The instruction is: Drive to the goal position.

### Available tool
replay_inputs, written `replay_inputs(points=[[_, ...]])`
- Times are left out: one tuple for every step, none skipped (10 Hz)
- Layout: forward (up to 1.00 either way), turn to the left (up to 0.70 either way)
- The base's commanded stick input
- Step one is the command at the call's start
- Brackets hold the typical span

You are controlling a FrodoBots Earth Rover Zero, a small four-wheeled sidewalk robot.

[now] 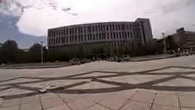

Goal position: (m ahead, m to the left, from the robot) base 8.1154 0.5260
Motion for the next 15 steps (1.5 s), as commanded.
replay_inputs(points=[[0.7,0.0],[0.7,0.0],[0.7,0.0],[0.7,0.0],[0.7,0.0],[0.7,0.0],[0.7,0.0],[0.7,0.0],[0.7,0.0],[0.7,0.0],[0.7,0.0],[0.7,0.0],[0.7,0.0],[0.7,0.0],[0.7,0.0]])
